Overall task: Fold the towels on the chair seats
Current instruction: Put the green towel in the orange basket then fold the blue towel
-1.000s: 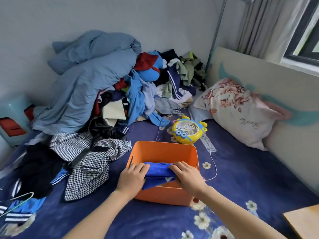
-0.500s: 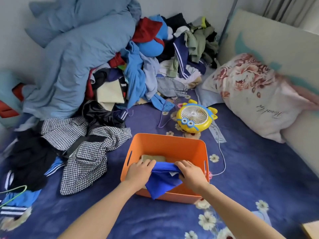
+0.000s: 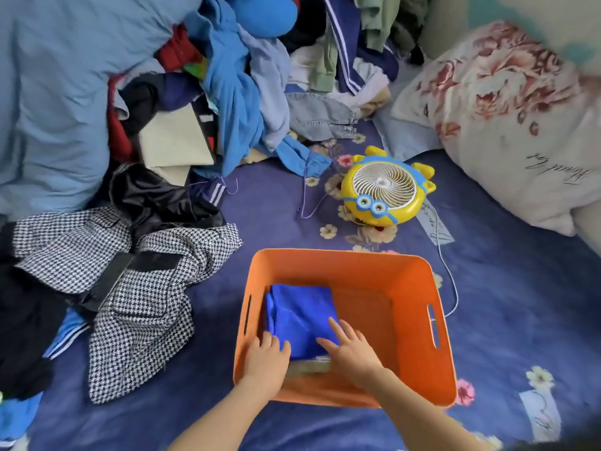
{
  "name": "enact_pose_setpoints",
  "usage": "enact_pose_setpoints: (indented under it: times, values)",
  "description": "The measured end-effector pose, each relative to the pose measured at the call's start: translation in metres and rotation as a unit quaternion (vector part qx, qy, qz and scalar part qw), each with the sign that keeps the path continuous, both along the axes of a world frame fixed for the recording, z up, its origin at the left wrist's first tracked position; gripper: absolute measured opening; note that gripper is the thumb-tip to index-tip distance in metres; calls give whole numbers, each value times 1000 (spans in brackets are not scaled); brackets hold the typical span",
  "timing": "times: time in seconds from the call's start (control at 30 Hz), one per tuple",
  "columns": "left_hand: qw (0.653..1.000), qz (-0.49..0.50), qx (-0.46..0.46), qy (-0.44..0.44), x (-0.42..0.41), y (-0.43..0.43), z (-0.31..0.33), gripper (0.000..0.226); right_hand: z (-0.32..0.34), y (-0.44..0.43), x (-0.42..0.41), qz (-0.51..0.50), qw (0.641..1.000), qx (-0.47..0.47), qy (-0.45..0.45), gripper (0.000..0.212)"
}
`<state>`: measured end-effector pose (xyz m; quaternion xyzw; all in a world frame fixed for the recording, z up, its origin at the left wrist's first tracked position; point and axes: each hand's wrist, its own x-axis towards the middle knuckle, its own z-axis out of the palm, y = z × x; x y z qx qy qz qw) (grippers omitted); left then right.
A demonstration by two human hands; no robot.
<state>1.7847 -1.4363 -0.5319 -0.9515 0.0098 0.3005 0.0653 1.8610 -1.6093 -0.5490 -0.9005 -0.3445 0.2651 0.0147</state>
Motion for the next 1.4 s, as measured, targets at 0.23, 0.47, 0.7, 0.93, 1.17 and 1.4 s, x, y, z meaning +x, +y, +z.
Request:
enact_pose_setpoints:
  times: [0.23,0.47,0.7,0.93,1.17,1.4]
  values:
    - [994,45,-57,76,-4,1,-33,32,-52,24,-10,-13,978,-93,185,51]
    - [993,58,-85,66,-3,8,-4,28,-8,13,-4,-99,982,-58,152,51]
    - [991,32,-129,10,3,-2,41,31,66,-41,-23,-160,983,-40,83,49]
    - [987,-8,-147,-62,21,-31,74,34,113,-110,-69,-231,972,-35,24,45]
    - [973,-119,-174,-98,-3,-134,111,36,140,-211,-154,-351,936,12,-36,40]
    - [936,-209,-267,-94,-67,-266,132,37,144,-320,-288,-500,864,33,-44,43]
